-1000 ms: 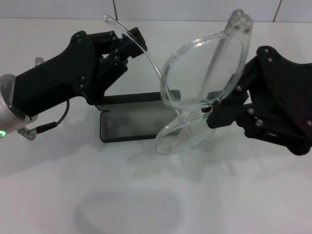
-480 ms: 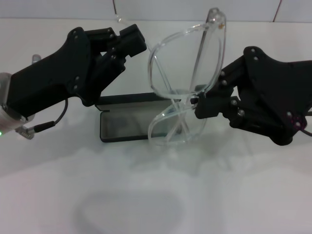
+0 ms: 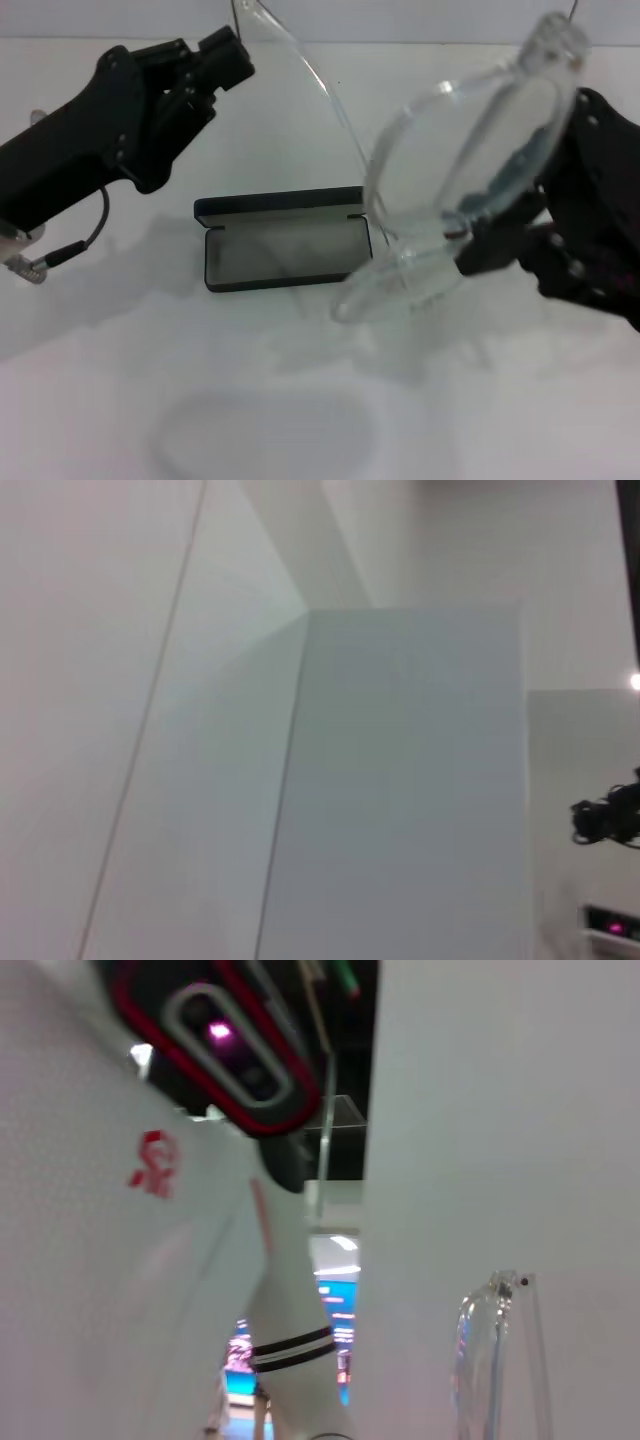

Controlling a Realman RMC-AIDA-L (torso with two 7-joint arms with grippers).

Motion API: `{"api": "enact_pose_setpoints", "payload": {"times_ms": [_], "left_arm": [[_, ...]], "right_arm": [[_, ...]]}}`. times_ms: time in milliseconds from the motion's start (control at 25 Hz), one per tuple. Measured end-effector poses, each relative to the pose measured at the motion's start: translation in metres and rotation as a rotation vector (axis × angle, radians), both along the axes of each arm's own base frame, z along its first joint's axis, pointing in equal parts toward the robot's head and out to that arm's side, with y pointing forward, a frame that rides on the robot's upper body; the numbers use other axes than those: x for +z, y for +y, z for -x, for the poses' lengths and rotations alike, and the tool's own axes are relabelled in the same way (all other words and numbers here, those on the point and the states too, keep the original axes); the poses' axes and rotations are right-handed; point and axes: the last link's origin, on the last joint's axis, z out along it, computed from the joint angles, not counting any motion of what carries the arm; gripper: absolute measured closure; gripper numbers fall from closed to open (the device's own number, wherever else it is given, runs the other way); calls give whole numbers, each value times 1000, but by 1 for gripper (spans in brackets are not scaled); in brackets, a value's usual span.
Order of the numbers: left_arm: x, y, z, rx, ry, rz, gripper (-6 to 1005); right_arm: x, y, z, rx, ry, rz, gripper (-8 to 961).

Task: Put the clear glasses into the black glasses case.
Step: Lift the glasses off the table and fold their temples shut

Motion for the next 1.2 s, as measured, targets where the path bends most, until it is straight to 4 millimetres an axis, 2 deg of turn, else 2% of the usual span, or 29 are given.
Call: {"api": "enact_pose_setpoints", "payload": {"times_ms": [160, 520, 1200], "left_arm": [[-2, 3, 1, 16, 11, 4, 926], [-13, 4, -16, -57, 21, 59, 925], [-12, 1, -25, -114, -7, 72, 924]], "right_arm": [[-4, -7, 7, 57, -14, 6, 893], [-24, 3, 18, 41, -87, -4, 893], [-35, 19, 14, -49, -106, 29, 893]]}}
